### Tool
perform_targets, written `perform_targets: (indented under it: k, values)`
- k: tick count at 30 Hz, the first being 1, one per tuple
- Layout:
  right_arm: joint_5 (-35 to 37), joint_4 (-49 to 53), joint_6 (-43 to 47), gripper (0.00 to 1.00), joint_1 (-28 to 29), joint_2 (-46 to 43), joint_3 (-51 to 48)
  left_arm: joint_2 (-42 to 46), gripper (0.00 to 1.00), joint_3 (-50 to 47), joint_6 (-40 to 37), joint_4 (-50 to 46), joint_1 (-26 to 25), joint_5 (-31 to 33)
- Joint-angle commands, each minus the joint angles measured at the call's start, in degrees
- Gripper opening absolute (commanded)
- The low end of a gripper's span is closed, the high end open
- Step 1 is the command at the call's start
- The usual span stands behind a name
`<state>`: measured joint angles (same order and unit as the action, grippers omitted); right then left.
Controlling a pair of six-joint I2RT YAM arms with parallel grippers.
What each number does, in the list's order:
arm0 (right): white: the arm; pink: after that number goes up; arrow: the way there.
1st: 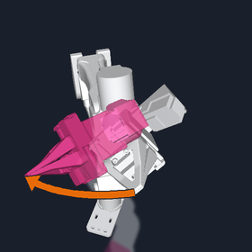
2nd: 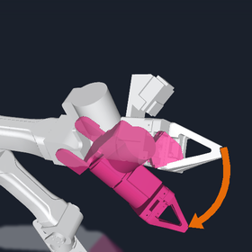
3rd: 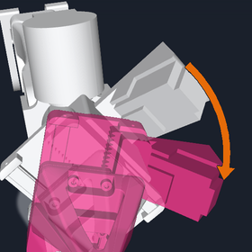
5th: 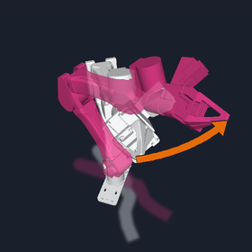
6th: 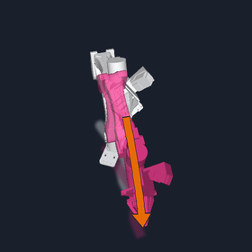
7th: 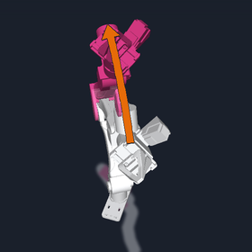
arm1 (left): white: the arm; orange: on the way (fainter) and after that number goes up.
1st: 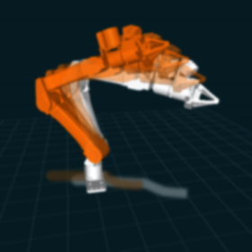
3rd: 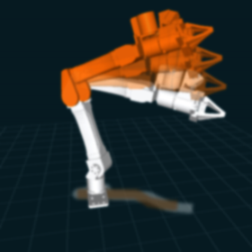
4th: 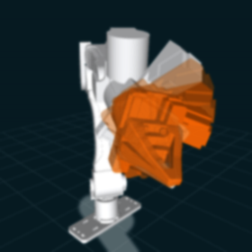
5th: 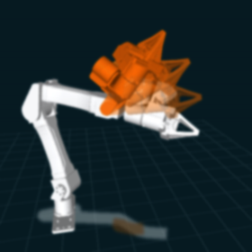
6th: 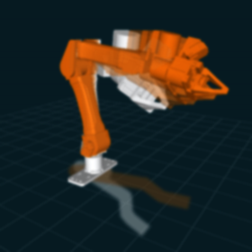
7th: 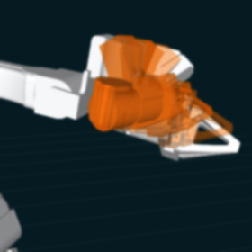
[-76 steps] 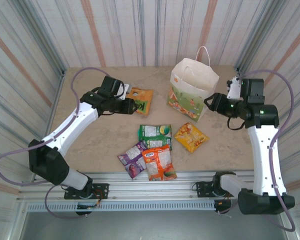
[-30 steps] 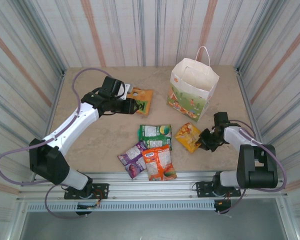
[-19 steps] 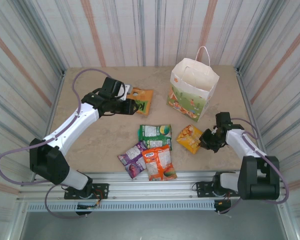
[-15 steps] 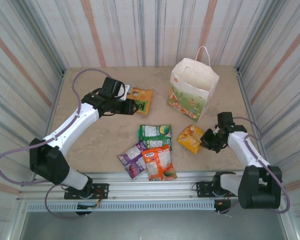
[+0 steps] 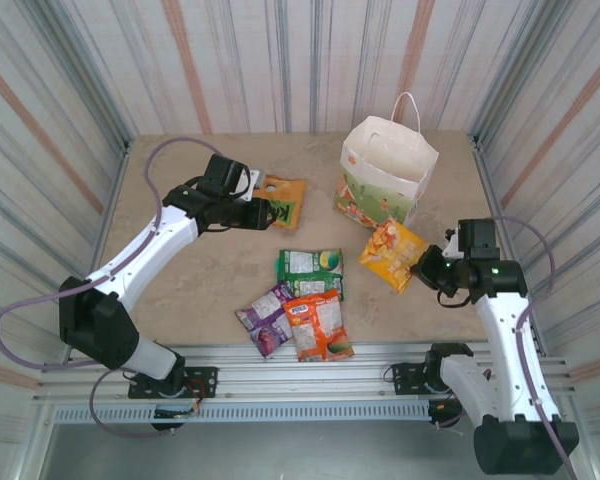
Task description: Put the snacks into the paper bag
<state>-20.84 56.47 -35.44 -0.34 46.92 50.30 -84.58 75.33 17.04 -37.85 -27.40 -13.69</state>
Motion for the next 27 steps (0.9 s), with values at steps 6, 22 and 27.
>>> perform_targets:
  k: [6, 22, 27]
  values:
    - [0.4, 3.3, 4.9, 0.00, 0.6, -1.7, 12.6, 1.2, 0.55, -0.3, 0.7, -1.0, -0.4, 0.2]
    - [12.3, -6.8, 6.2, 0.00, 0.5, 10.7, 36.1, 1.1, 0.55, 0.2, 1.5, 0.2, -0.6, 0.6]
    - [14.7, -16.1, 8.5, 0.00, 0.2, 18.8, 39.3, 1.0, 0.55, 1.2, 1.1, -0.3, -0.6, 1.1]
